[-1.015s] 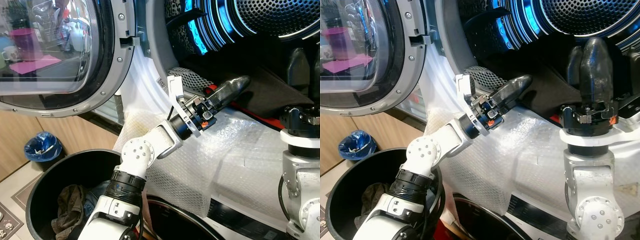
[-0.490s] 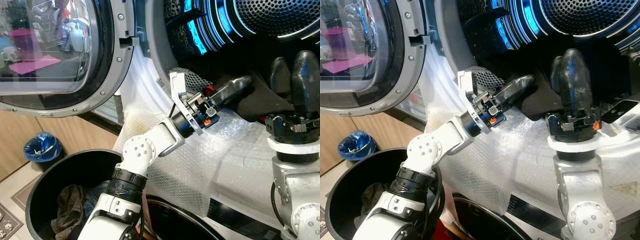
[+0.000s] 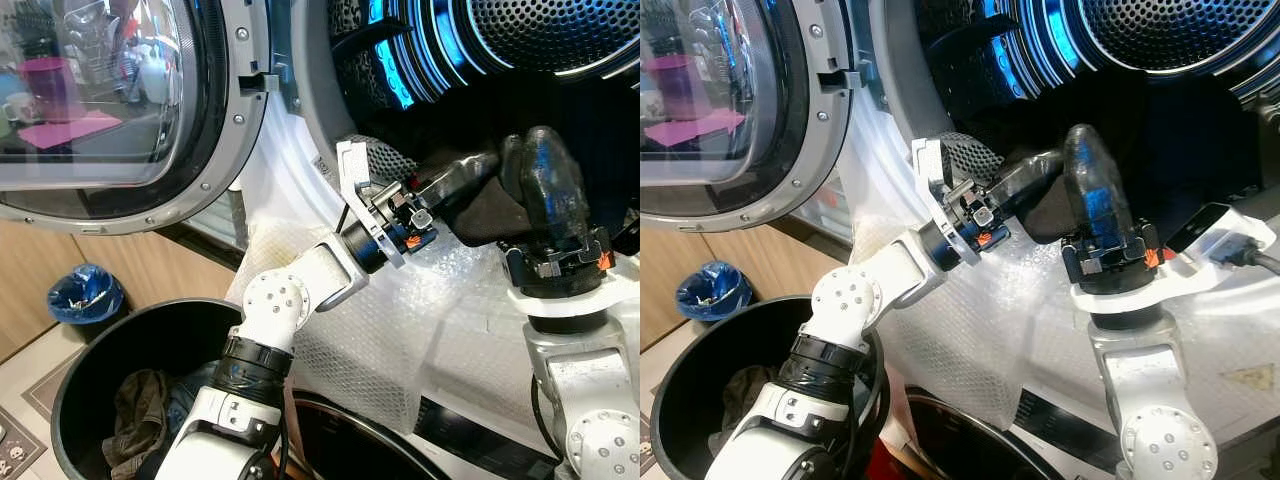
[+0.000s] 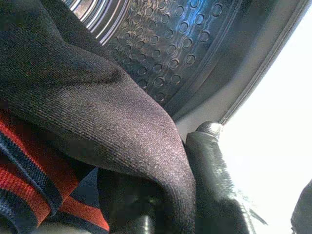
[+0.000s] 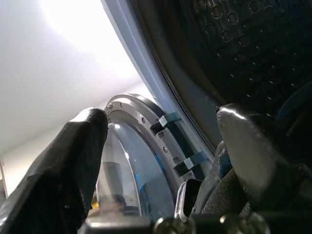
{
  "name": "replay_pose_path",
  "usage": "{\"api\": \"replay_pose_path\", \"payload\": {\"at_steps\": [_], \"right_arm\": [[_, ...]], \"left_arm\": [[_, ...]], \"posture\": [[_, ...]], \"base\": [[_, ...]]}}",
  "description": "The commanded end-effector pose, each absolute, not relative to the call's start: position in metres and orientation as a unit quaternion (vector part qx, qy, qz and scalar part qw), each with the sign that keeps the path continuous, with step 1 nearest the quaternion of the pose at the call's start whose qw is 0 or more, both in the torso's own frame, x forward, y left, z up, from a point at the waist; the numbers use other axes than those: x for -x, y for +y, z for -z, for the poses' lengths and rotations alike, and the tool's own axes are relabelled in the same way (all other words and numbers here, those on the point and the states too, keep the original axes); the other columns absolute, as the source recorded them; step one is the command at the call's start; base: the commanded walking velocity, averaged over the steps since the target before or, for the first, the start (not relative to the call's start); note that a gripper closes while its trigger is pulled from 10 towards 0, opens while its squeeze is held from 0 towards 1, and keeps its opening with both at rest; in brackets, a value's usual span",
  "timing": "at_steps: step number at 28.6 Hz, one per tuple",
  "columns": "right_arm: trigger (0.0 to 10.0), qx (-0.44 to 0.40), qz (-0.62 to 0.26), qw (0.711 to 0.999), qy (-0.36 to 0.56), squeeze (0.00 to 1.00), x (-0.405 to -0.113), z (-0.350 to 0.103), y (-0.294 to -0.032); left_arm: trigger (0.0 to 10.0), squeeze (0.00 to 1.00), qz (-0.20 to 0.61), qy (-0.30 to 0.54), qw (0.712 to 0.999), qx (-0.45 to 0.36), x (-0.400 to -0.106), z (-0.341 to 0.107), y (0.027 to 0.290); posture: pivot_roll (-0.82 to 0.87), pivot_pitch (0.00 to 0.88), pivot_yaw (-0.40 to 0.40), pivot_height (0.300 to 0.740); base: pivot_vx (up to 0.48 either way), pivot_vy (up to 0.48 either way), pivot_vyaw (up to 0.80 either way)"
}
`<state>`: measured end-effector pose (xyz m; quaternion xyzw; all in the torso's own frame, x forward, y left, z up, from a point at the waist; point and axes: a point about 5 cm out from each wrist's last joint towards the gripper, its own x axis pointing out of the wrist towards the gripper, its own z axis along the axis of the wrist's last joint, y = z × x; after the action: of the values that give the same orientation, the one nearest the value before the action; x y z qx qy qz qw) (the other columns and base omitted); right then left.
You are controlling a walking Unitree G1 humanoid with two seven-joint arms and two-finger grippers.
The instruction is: Clothes washing
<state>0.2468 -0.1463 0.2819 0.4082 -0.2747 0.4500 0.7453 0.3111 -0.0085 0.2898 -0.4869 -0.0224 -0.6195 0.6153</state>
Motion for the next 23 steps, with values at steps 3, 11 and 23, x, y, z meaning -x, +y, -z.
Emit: {"api": "replay_pose_path", "payload": {"at_steps": [3,11,23], "right_arm": [[10.0,-0.400,-0.467,0.745,-0.257,0.00,-0.246,-0.278,-0.139],[0.0,-0.369,-0.432,0.792,-0.224,0.00,-0.256,-0.259,-0.143],[0.0,-0.328,-0.389,0.839,-0.195,0.00,-0.266,-0.238,-0.156]], "left_arm": [[0.0,0.00,0.658,-0.042,0.559,0.503,-0.291,-0.312,-0.034],[0.0,0.00,0.661,-0.046,0.557,0.501,-0.290,-0.314,-0.033],[0.0,0.00,0.664,-0.046,0.557,0.496,-0.288,-0.315,-0.032]], "posture": [[-0.04,0.047,-0.019,0.740],[-0.04,0.047,-0.016,0.740],[-0.03,0.042,-0.015,0.740]], "base": [[0.000,0.000,0.00],[0.000,0.000,0.00],[0.000,0.000,0.00]]}}
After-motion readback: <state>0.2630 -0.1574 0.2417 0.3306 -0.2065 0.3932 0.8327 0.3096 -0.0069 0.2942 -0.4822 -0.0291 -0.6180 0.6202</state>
